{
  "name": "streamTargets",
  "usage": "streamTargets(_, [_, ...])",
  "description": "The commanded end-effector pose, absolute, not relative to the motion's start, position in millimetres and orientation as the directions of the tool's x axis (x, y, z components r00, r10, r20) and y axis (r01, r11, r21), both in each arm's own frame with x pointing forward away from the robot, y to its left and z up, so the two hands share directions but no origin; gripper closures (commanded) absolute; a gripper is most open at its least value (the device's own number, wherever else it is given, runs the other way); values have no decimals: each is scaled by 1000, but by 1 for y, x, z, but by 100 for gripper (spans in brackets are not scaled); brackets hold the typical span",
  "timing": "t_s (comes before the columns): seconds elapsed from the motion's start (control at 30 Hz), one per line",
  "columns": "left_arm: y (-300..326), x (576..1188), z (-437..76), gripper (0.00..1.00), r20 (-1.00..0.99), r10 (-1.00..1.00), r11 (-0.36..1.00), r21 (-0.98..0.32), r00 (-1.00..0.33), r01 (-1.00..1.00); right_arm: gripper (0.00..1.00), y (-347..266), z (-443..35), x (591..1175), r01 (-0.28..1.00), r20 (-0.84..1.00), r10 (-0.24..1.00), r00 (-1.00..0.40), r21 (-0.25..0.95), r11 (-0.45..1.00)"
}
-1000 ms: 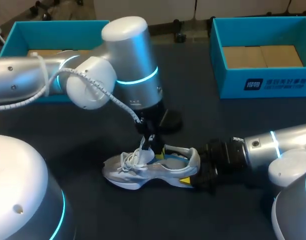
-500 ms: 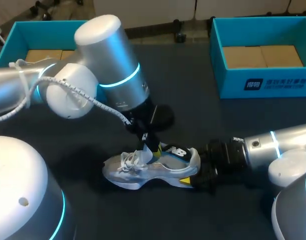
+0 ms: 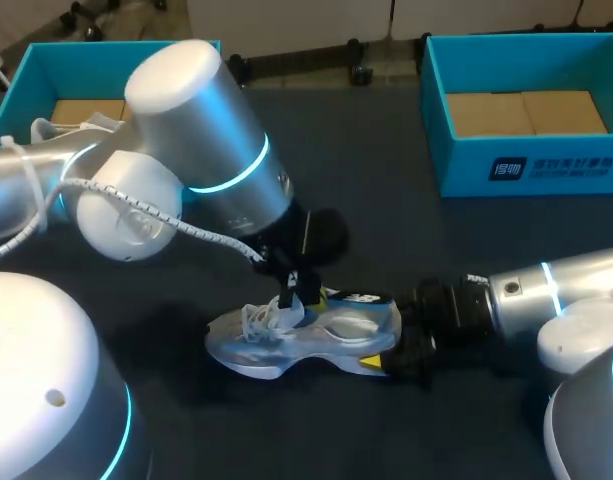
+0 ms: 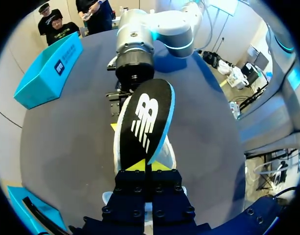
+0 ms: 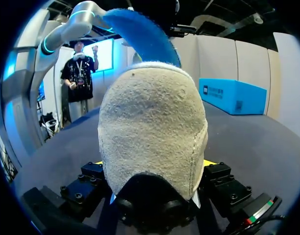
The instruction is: Take the shoe out of the shoebox, open the shoe tongue, remove and reinsert the insole, then place the shoe into the shoebox
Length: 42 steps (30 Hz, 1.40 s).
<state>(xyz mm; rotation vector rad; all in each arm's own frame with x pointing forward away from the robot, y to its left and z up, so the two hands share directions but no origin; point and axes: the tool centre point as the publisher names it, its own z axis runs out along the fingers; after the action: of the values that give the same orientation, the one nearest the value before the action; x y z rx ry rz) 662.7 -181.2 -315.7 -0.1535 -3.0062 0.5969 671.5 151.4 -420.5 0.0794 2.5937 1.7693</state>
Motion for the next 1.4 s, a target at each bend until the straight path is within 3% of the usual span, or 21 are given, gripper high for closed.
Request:
streamTargets(0.03, [-190, 662, -311, 100, 33, 90, 929, -362, -995, 72, 100, 152, -420, 671, 42, 27, 44, -999, 929, 368])
streamTargets(0.73, [-241, 677, -326, 100, -72, -22, 974, -226, -997, -5, 100, 152, -420, 671, 42, 27, 44, -999, 929, 368])
streamTargets(0.83, [-241, 677, -325, 65, -96, -20, 976, -217, -995, 1, 100, 152, -420, 671, 42, 27, 44, -999, 929, 368])
streamTargets(0.97, [-236, 671, -322, 53, -134, -30, 975, -222, -991, 1, 100, 152, -420, 671, 42, 27, 44, -999, 929, 368])
streamTargets(1.03, [-234, 669, -320, 37, -146, -31, 974, -229, -989, 4, 100, 152, -420, 671, 42, 27, 44, -999, 929, 368])
streamTargets(1.4, [-224, 645, -309, 42, -271, -110, 962, -270, -956, -34, 100, 152, -420, 671, 42, 27, 44, -999, 929, 368])
